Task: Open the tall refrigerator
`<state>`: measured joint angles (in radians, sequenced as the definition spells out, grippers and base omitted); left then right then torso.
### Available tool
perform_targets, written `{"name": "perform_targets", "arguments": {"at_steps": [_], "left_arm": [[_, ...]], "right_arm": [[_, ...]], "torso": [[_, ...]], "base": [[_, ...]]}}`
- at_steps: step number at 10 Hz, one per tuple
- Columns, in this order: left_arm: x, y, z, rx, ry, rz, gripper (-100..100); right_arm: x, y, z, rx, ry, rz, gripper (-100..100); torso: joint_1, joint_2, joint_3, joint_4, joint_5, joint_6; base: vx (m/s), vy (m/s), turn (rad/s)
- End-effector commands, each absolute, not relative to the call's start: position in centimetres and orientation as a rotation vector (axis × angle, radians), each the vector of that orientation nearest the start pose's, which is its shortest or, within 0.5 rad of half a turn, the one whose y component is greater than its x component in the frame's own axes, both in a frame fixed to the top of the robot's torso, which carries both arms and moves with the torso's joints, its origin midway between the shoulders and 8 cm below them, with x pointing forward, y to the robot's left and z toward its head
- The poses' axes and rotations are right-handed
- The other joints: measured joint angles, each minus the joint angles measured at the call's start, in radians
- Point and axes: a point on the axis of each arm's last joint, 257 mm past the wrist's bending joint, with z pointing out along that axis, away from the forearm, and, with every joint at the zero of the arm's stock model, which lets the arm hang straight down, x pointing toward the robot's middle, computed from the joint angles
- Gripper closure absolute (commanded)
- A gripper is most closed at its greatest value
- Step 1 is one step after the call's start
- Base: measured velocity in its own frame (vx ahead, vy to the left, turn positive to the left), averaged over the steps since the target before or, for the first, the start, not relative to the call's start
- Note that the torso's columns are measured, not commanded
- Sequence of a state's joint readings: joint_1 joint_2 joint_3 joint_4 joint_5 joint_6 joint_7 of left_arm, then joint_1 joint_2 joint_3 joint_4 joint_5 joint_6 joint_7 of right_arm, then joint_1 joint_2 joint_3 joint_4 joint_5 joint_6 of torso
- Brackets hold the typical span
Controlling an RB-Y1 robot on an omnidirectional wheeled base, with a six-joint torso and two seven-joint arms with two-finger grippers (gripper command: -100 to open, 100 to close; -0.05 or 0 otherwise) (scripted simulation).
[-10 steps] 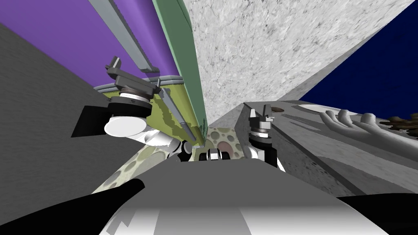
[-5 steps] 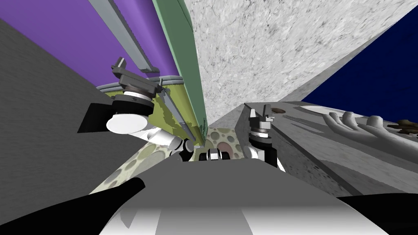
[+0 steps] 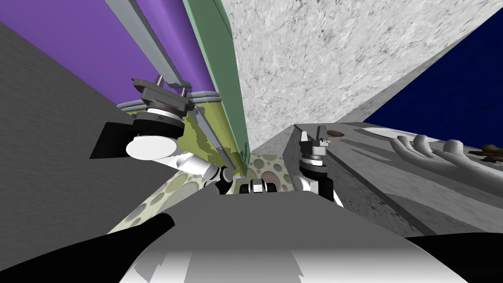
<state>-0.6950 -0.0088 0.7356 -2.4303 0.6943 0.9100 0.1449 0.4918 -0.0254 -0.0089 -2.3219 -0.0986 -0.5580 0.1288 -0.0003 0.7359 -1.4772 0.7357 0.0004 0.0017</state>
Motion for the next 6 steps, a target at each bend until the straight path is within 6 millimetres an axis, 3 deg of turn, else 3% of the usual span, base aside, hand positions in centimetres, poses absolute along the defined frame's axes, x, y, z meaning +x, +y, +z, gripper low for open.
{"name": "perform_targets", "arguments": {"at_steps": [1, 2, 3, 6], "left_arm": [[40.9, 31.9, 26.3, -0.944, 0.469, -2.066, 100], [41.1, 31.9, 26.5, -0.944, 0.471, -2.068, 100], [41.1, 32.2, 27.1, -0.924, 0.486, -2.043, -100], [41.9, 32.7, 28.4, -0.909, 0.515, -2.011, -100]], "right_arm": [[32.3, -28.7, 5.6, 0.571, 0.526, 1.261, 0], [32.3, -28.7, 5.6, 0.571, 0.526, 1.261, 0], [32.3, -28.7, 5.6, 0.571, 0.526, 1.261, 0], [32.3, -28.7, 5.6, 0.571, 0.526, 1.261, 0]], "torso": [[0.001, -0.001, -0.001, 0.0, 0.0, -0.001], [0.001, -0.001, -0.001, 0.001, 0.0, -0.001], [0.0, 0.0, 0.0, 0.002, -0.001, -0.002], [0.001, 0.003, 0.002, 0.003, -0.001, -0.002]], "base": [[-0.031, 0.012, -0.042], [-0.013, 0.005, -0.007], [-0.01, 0.003, 0.006], [-0.022, 0.004, 0.007]]}}
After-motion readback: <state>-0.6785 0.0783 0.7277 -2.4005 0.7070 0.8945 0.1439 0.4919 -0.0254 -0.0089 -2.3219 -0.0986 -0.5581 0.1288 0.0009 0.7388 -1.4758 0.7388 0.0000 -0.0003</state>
